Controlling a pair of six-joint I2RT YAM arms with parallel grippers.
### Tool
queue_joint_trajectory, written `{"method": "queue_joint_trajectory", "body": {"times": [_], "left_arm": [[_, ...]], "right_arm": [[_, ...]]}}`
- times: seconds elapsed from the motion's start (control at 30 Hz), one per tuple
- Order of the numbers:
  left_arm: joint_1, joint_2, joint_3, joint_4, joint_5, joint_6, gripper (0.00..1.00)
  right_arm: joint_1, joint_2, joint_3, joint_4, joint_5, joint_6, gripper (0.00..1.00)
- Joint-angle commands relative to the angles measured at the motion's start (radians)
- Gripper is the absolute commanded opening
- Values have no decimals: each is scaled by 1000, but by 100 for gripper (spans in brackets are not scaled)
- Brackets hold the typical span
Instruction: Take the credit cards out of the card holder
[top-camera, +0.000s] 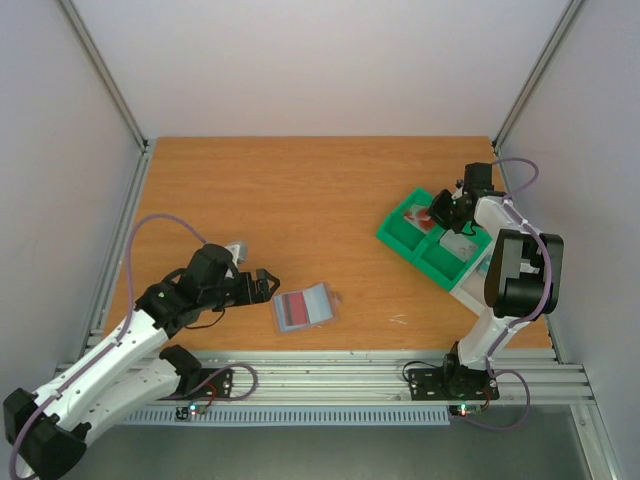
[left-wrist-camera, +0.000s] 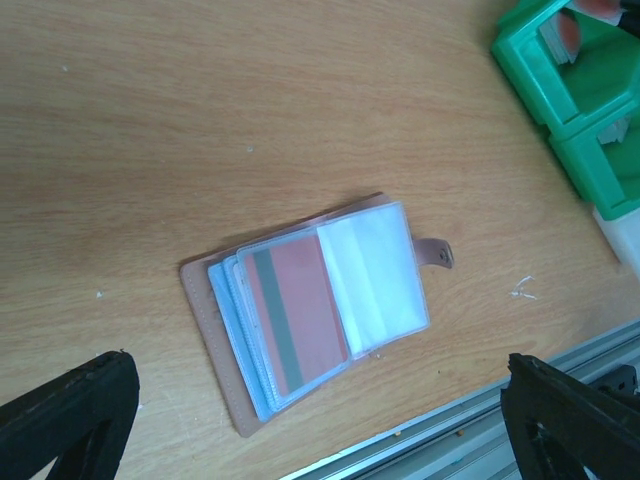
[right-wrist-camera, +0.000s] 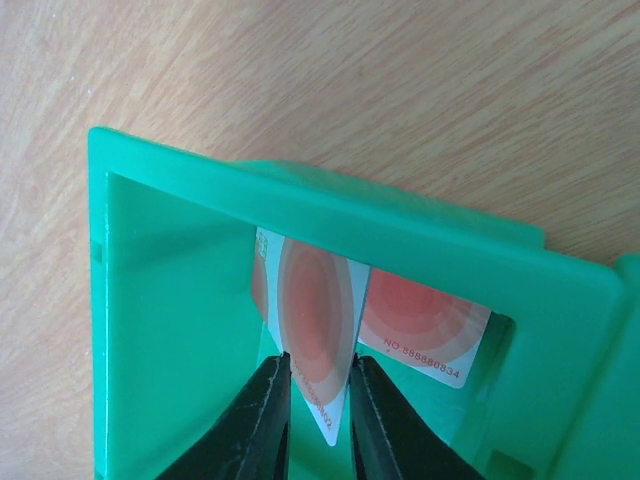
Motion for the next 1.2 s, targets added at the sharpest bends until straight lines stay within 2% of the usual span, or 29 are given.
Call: {"method": "queue_joint_trajectory", "body": {"times": [0.0, 0.33, 0.73, 0.97, 1.17], "left_arm": [[2, 16, -10, -16, -8, -21, 99], [4, 9, -37, -9, -14, -65, 99], [4, 61, -109, 93, 53, -105, 99], [4, 128, -147, 185, 122, -137, 88], [4, 172, -216, 330, 169, -187, 77]], "right_arm": [[-5, -13, 36, -52, 25, 31, 19], [-5, -75, 63, -138, 22, 79, 24], [37, -195, 6, -170, -84, 91, 29], [127, -286, -59, -180, -143, 76, 30], [278, -347, -111, -192, -163, 47, 31]]}}
